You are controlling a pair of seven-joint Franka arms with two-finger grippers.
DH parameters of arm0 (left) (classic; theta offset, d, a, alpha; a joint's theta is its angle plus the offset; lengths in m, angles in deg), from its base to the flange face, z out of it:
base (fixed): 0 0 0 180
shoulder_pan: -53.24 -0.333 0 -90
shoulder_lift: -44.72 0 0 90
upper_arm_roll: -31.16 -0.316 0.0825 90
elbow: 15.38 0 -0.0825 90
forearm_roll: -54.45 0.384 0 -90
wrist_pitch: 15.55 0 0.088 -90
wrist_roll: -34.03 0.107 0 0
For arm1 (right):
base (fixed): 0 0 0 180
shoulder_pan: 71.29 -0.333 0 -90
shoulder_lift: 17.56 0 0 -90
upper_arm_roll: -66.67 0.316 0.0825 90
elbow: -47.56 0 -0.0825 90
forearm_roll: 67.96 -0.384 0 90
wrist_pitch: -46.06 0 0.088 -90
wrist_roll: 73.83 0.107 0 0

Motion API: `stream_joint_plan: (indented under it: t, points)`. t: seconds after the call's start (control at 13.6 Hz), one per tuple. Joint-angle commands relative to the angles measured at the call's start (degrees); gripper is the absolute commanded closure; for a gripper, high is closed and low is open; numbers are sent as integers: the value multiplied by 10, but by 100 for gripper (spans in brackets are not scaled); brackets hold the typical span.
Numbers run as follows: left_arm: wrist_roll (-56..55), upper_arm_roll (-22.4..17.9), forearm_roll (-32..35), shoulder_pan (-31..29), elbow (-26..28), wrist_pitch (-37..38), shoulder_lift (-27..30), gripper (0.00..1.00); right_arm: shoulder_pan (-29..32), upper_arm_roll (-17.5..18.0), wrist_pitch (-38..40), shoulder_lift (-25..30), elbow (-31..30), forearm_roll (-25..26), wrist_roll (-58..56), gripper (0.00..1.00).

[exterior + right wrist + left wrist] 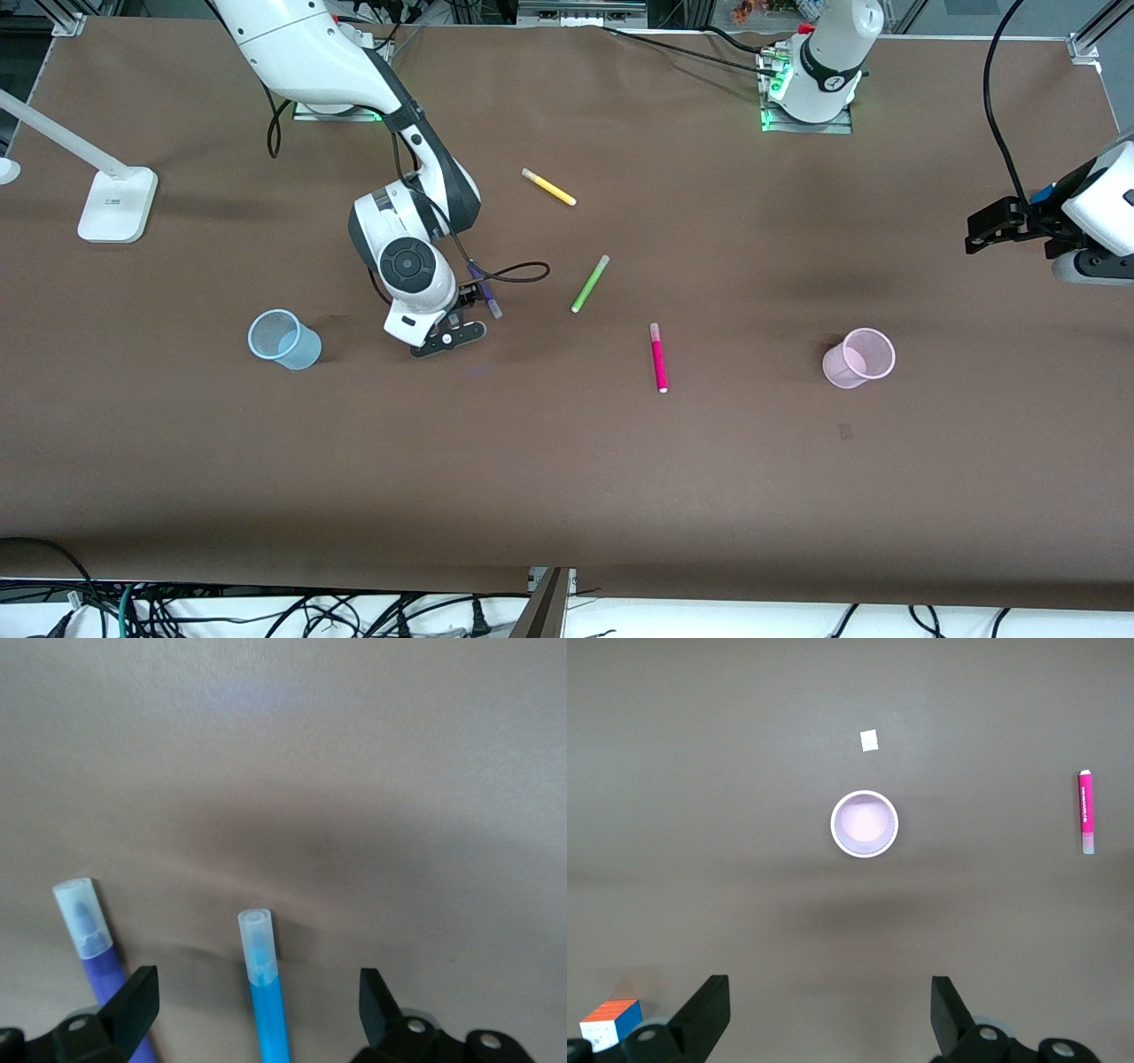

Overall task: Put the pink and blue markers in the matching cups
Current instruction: 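Close the right gripper on the blue marker, then lift the blue marker while the left gripper reaches the pink marker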

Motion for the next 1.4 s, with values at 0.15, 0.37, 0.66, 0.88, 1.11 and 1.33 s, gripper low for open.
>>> stream_joint_plan:
  t: [0.15, 0.37, 0.66, 0.88, 1.11, 1.33]
  points:
    - [5, 2, -14, -5, -26, 16, -24, 0, -1, -1, -20, 4, -19, -8, 2, 0]
    - [5, 2, -14, -5, -26, 16, -24, 0, -1, -1, -21, 3, -19, -8, 1, 1]
    - [0, 5, -12, 2, -25, 16, -28, 0, 0, -1, -29, 2, -19, -7, -3, 1]
    - [0, 6, -15, 2, -31, 15, -50, 0, 0, -1, -29, -1, -19, -6, -4, 6]
    - [0, 9, -14, 14, -41, 16, -83, 0, 0, -1, -30, -2, -19, -6, -4, 17]
    - [-1, 10, -15, 49, -40, 18, -105, 0, 0, -1, -30, -3, -19, -6, -4, 26]
